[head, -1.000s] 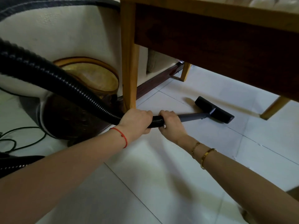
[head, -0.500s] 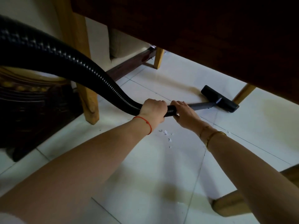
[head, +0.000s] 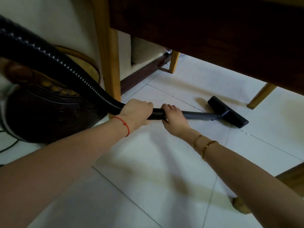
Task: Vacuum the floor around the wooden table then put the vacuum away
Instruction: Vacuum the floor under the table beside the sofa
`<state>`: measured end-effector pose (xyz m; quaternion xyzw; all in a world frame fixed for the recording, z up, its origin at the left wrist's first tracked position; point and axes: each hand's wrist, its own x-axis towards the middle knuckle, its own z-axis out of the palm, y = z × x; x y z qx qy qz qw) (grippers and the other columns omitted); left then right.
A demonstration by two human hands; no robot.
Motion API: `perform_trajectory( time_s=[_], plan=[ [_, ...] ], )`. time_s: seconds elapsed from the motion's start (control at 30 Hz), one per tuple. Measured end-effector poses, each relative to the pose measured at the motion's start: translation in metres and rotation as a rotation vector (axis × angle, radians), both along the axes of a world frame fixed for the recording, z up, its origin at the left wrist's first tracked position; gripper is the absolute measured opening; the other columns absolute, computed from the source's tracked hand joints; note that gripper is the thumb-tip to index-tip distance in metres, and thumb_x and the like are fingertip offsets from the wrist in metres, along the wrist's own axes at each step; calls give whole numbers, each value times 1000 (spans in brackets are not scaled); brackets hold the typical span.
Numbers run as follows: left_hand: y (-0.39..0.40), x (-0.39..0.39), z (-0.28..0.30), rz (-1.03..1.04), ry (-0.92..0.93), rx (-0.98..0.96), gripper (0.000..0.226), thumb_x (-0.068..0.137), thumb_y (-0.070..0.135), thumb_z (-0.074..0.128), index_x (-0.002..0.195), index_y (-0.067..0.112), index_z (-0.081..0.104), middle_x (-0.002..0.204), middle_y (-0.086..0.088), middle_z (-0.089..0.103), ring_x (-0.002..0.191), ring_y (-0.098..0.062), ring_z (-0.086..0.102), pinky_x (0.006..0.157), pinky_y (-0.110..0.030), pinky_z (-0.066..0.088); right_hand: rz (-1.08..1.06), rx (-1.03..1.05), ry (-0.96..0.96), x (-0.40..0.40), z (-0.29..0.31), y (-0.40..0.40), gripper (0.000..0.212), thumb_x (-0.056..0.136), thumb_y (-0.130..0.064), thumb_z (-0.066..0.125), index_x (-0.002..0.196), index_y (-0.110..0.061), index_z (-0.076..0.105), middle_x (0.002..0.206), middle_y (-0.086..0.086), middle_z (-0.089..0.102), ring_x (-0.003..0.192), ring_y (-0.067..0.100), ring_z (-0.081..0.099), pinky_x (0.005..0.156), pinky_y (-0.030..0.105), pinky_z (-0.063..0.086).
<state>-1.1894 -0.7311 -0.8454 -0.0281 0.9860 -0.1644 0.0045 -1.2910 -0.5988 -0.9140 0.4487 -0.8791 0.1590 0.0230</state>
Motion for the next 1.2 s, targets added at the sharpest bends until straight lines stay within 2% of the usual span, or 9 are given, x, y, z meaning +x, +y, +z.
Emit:
perform_trajectory(
  time_s=[0.23, 0.43, 0.67, 0.9, 1.2],
  plan=[
    [-34, 53, 29, 7, 16, -82, 29, 92, 30, 52, 115, 13, 48, 101, -4, 64, 85, -23, 65, 63, -30, 42, -45, -50, 68, 58, 15, -44, 20, 86, -7, 51, 105, -8, 47, 102, 11, 56, 91, 28, 49, 76, 34, 33],
    [-30, 66, 43, -11, 24, -108, 28, 93, 31, 52, 115, 14, 47, 100, -3, 64, 84, -22, 65, 61, -30, 40, -120, -106, 114, 76, 20, -42, 20, 88, -9, 56, 106, -7, 48, 101, 12, 56, 90, 29, 50, 73, 31, 29],
    [10, 35, 31, -83, 55, -76, 28, 93, 30, 50, 116, 13, 47, 105, -3, 65, 90, -24, 65, 64, -30, 38, -188, -49, 88, 53, 18, 10, 21, 90, -11, 56, 109, -8, 47, 105, 10, 56, 94, 28, 50, 77, 32, 34],
    [80, -20, 4, -151, 21, 24, 29, 93, 27, 52, 117, 10, 49, 109, -5, 64, 95, -25, 64, 68, -30, 36, -277, 15, 24, 10, 6, 88, 20, 91, -14, 56, 109, -10, 48, 106, 7, 56, 97, 26, 51, 88, 33, 39],
    [146, -73, -24, -114, -49, 72, 30, 93, 24, 55, 119, 9, 48, 113, -5, 64, 99, -24, 64, 67, -28, 33, -335, 90, -42, -35, -7, 151, 18, 91, -11, 57, 108, -9, 52, 107, 9, 59, 100, 25, 50, 83, 29, 37]
  ],
)
